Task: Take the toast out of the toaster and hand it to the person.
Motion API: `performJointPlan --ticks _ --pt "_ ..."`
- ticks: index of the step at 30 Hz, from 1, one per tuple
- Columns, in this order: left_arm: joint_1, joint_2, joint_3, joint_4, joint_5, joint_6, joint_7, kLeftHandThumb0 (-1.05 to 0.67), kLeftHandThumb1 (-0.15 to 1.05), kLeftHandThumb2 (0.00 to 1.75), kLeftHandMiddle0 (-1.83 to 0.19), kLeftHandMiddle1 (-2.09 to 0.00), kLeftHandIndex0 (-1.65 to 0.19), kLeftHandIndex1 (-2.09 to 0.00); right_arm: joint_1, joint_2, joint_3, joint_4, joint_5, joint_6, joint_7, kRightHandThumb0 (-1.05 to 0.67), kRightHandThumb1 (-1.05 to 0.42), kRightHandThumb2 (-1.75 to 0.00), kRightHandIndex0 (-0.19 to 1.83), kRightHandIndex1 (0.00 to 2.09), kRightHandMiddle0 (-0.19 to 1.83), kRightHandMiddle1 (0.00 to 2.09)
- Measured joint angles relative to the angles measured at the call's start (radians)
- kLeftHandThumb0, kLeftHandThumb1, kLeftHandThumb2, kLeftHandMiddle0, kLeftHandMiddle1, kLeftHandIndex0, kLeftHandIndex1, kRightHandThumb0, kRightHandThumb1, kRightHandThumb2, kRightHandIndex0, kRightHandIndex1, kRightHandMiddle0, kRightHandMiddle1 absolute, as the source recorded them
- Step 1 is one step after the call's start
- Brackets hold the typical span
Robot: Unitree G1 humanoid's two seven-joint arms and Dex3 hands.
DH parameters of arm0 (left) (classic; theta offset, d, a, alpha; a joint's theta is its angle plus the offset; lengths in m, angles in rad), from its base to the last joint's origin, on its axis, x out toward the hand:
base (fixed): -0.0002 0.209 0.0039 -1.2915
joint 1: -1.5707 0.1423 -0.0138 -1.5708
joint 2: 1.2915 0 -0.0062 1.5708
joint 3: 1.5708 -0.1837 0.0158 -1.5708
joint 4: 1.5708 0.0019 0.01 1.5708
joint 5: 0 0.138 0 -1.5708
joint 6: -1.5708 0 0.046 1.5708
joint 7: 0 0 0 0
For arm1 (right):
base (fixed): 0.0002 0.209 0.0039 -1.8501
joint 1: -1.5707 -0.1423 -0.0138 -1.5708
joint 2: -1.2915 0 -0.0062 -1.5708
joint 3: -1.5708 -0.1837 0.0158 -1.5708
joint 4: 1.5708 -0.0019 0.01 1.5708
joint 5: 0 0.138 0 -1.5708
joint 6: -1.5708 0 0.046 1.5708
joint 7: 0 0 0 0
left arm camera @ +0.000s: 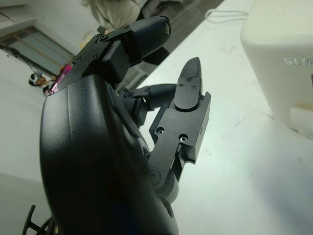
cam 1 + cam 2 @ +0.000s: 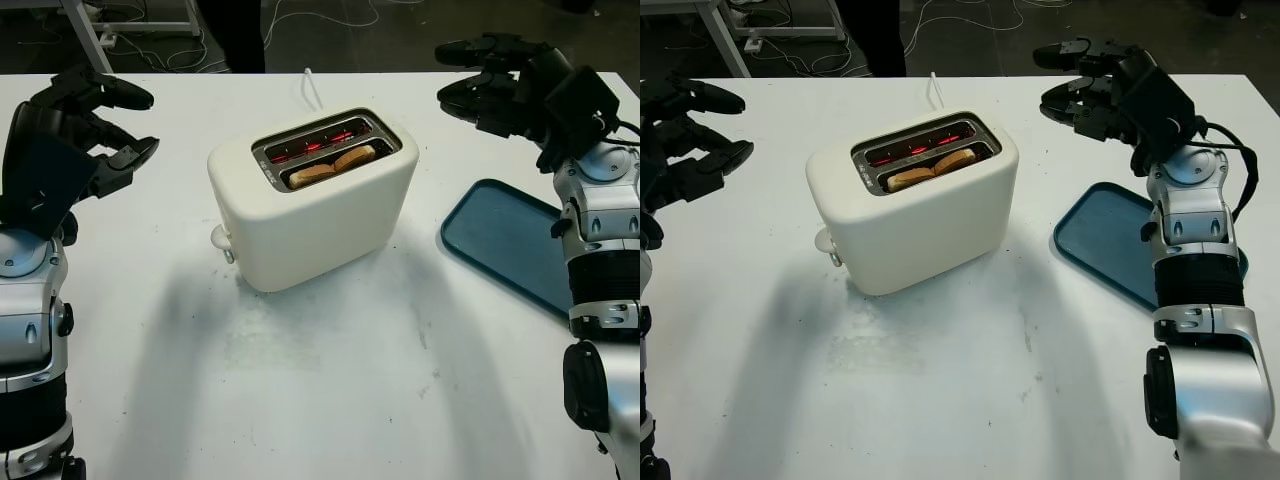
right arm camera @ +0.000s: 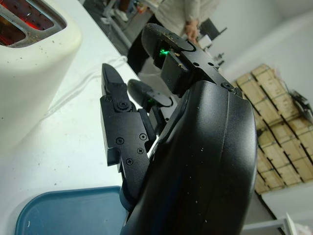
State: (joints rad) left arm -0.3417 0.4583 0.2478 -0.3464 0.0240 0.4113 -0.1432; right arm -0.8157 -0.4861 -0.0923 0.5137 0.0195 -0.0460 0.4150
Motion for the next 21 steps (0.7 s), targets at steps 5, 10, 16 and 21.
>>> performJointPlan --ticks 5,10,16,21 --pt "-0.003 0.0 -0.016 -0.021 0.0 0.002 -0.001 0.0 0.82 0.18 -0.49 -1.55 -0.54 -1.1 0.017 0.0 0.002 -0.06 -0.002 0.015 0.001 -0.01 -0.91 0.0 0.55 0.6 0.69 0.15" --pt "-0.012 -0.001 -0.027 -0.013 -0.004 0.001 -0.006 -0.07 0.8 0.19 -0.46 -1.57 -0.52 -1.15 0.055 -0.001 0.003 -0.107 -0.002 0.032 0.028 -0.04 -0.91 0.0 0.56 0.59 0.71 0.14" --pt "-0.013 -0.001 -0.029 0.0 -0.007 -0.009 -0.006 -0.08 0.79 0.2 -0.47 -1.58 -0.52 -1.16 0.075 0.0 0.009 -0.132 0.0 0.037 0.044 -0.04 -0.91 0.0 0.55 0.61 0.71 0.13" --pt "-0.013 -0.002 -0.029 0.0 -0.009 -0.013 -0.006 -0.06 0.79 0.22 -0.46 -1.59 -0.51 -1.17 0.08 0.001 0.008 -0.135 0.008 0.037 0.055 -0.02 -0.92 -0.01 0.55 0.66 0.73 0.13"
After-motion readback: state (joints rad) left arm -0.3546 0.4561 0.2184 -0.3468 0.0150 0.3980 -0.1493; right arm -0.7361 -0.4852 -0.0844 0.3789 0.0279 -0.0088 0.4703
